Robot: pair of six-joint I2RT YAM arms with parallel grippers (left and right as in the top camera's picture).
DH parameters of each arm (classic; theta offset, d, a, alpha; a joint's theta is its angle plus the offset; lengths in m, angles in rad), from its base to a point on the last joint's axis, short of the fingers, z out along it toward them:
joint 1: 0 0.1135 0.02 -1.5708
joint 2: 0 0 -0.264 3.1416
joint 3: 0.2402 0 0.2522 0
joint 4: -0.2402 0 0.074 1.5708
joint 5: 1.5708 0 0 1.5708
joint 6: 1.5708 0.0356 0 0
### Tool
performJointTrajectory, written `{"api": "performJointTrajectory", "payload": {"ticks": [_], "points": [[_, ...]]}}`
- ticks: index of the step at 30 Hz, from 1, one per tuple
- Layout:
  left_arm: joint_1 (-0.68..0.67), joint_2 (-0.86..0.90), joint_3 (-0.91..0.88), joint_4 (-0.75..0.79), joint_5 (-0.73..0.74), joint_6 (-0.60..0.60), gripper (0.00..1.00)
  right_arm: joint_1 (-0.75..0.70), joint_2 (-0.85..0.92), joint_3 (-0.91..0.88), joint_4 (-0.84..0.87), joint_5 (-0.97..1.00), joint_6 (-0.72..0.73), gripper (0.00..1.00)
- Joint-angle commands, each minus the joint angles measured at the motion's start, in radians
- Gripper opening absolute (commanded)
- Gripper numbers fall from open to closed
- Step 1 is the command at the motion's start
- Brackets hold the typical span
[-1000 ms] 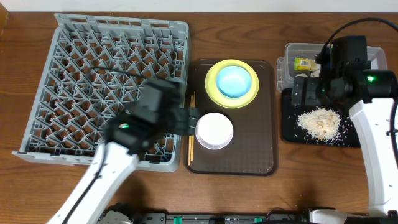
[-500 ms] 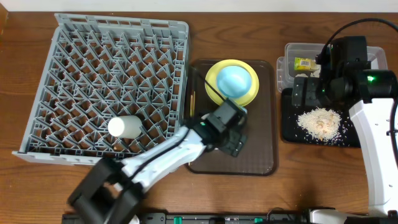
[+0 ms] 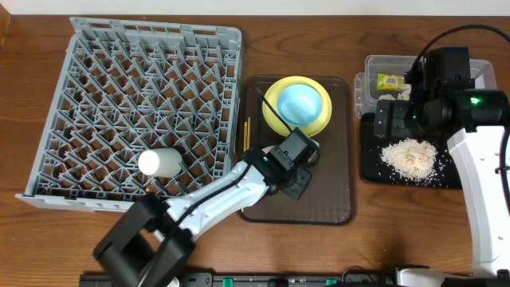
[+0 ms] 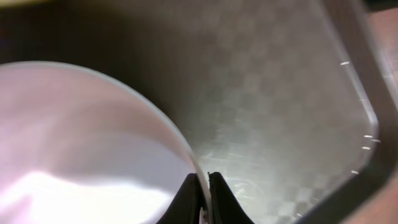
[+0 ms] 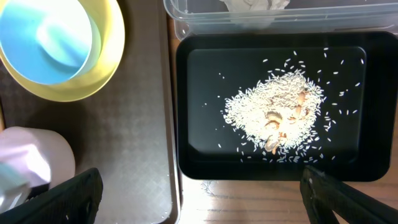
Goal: Sort waste into correct bins and load items into the dishwasher
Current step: 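Move the left gripper to the pink bowl on the tray and grasp it, then place the pink bowl into the dish rack with the left gripper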
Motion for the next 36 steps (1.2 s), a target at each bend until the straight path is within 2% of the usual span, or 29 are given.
{"api": "performJointTrajectory", "payload": {"ticks": [1,5,9,14,20,27,36], "points": [[0.003,-0.102,0.035,-0.01,0.014,0.019,0.06,-0.005,-0.005,0.006,-0.001,0.011,0.013,0.99],[0.062,-0.252,0.043,-0.01,0.015,0.029,0.06,-0.005,-0.005,0.006,-0.004,0.011,0.013,0.99],[0.196,-0.371,0.048,-0.036,0.062,0.03,0.06,-0.005,-0.005,0.006,-0.003,0.011,0.013,0.99],[0.484,-0.423,0.05,-0.039,0.386,0.04,0.06,-0.005,-0.005,0.006,-0.006,0.01,0.013,0.99],[0.831,-0.363,0.05,-0.02,0.78,0.04,0.06,-0.005,-0.005,0.006,-0.01,0.01,0.013,0.99],[1.086,-0.188,0.05,0.068,1.232,0.032,0.06,-0.005,-0.005,0.006,-0.011,0.01,0.014,0.99],[1.243,0.003,0.05,0.092,1.332,0.028,0.06,-0.005,-0.005,0.006,-0.014,0.01,0.013,0.99]]}}
